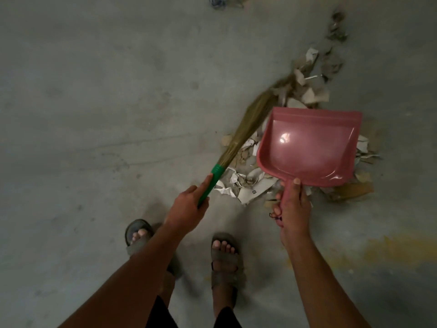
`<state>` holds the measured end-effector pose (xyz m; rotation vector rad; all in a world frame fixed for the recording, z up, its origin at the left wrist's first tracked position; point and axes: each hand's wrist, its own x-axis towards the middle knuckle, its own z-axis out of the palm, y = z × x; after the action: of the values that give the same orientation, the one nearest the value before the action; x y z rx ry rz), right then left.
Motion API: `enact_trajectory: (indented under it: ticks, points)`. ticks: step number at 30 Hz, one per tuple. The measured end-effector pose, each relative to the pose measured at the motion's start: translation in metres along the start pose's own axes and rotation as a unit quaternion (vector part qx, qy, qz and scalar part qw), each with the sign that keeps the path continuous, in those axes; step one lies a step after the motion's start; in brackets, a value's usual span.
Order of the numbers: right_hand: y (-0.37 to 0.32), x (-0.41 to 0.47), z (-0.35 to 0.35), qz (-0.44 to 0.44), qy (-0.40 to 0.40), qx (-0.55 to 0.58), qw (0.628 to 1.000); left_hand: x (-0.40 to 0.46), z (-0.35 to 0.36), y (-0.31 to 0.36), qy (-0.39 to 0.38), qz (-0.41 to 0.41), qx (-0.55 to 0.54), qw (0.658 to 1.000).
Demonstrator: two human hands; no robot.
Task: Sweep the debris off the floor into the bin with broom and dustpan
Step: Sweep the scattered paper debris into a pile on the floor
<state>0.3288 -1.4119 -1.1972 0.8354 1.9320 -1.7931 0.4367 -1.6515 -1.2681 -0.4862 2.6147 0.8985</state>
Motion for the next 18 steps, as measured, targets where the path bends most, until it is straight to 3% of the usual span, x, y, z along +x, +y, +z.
enact_trajectory:
  ticks: [18]
  points:
    - [-0.096, 0.003, 0.024, -0.029, 0.010, 0.039, 0.999, 0.026, -0.089, 0.033, 0.000, 0.003, 0.032, 0.999]
